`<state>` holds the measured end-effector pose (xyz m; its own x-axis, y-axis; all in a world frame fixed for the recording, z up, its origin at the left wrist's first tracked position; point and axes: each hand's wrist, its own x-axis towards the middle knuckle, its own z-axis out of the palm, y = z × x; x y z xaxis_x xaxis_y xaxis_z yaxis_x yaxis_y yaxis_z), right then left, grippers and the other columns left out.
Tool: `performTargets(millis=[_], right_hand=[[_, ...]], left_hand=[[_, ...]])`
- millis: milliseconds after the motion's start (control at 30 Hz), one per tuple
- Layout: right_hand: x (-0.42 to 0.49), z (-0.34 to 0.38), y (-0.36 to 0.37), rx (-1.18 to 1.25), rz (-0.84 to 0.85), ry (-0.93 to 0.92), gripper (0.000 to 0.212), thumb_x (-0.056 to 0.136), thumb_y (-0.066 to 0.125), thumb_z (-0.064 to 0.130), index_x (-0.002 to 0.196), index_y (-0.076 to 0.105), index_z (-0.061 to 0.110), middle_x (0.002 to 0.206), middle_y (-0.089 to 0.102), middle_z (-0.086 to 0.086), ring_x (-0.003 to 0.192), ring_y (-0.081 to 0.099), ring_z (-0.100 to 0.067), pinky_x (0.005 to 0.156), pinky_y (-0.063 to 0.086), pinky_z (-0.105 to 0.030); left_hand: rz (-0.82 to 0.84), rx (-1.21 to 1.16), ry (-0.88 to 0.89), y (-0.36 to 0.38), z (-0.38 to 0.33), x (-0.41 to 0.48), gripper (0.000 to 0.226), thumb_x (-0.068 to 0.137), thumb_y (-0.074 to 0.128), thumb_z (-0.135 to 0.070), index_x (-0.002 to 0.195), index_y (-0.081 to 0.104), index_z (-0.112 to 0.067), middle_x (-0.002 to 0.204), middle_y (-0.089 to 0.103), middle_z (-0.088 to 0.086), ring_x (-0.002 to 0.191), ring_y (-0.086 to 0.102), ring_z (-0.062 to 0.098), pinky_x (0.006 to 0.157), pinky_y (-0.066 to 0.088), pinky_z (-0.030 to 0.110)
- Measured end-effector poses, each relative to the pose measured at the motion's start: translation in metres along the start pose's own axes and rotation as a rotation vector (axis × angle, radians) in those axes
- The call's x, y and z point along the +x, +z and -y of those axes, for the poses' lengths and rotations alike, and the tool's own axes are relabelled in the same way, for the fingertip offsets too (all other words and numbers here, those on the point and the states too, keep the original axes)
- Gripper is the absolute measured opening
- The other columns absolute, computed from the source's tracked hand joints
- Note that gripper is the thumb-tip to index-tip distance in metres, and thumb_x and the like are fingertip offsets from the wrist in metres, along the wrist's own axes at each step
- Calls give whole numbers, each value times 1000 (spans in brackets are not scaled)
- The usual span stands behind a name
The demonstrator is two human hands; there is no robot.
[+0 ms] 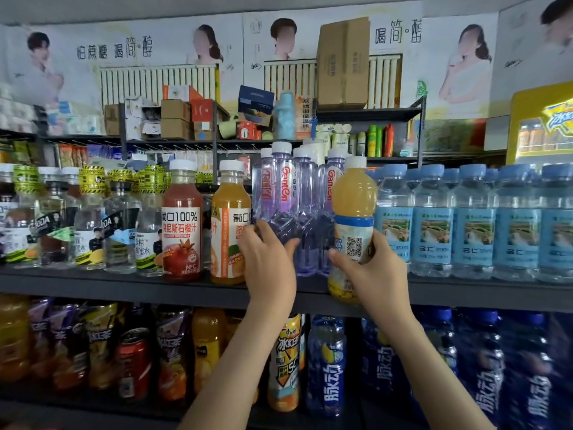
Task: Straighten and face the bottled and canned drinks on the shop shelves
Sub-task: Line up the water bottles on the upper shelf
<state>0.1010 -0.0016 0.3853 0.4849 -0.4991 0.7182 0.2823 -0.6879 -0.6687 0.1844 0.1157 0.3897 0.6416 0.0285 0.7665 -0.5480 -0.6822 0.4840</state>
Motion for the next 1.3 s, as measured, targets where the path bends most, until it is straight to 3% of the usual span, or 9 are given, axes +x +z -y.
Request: performTargets(millis=[200,333,500,667,733,800,867,1133,1300], right_hand=[[-4,1,-9,31,51,-2,36,78,76,33,107,57,22,83,66,12,73,62,4,65,55,-24],[-5,2,-16,50,68,9,38,78,76,31,110,57,21,86,66,14,74,61,7,60,50,-12],[-13,6,-22,87,78,-19,33,78,76,26,105,58,20,84,64,15,73,59,12,58,45,-5],[-27,13,-23,148,115,-19,34,75,78,26,104,61,23,83,68,15,75,63,8,64,49,-9],[-35,16,-21,162,154,-15,36,74,79,27,105,62,24,84,70,13,78,65,3,69,53,-17],[-45,18,-16,170,207,-3,36,72,79,28,104,63,26,84,71,11,78,67,-1,71,56,-25],[-55,20,-7,193,266,10,35,72,79,27,104,63,27,85,71,10,78,67,-4,73,57,-31],[-104,17,45,313,607,63,43,71,78,29,110,61,28,89,71,11,83,66,-3,74,56,-29],[-146,21,90,490,930,132,34,79,74,19,110,60,23,99,70,12,93,65,0,73,51,-16]], left_hand=[[48,121,13,-4,-1,0,73,96,44,-40,147,13,1,142,31,21,125,37,31,92,44,35],[-76,151,95,-3,8,-2,61,89,63,-26,136,40,6,121,50,23,110,50,35,79,51,37],[-44,17,118,-8,13,-1,60,96,51,-29,144,27,-3,129,41,17,116,43,28,87,44,32],[-126,-223,175,-19,16,-18,51,91,60,-22,135,43,-3,129,46,14,120,44,25,95,34,23],[-19,-458,167,-30,16,-27,42,89,62,-28,127,51,-13,123,53,2,116,49,15,95,36,22],[306,-727,121,-48,14,-40,33,89,61,-38,119,56,-27,115,60,-14,108,55,-1,89,43,15],[554,-835,64,-61,16,-51,27,87,64,-40,113,59,-33,106,65,-19,99,59,-9,80,47,10],[506,-735,-198,-94,78,-84,27,80,73,-22,107,68,-22,91,73,-7,83,67,5,77,51,25],[498,-615,-362,-137,134,-118,28,80,73,-14,107,69,-20,100,73,-6,95,68,10,83,54,31]])
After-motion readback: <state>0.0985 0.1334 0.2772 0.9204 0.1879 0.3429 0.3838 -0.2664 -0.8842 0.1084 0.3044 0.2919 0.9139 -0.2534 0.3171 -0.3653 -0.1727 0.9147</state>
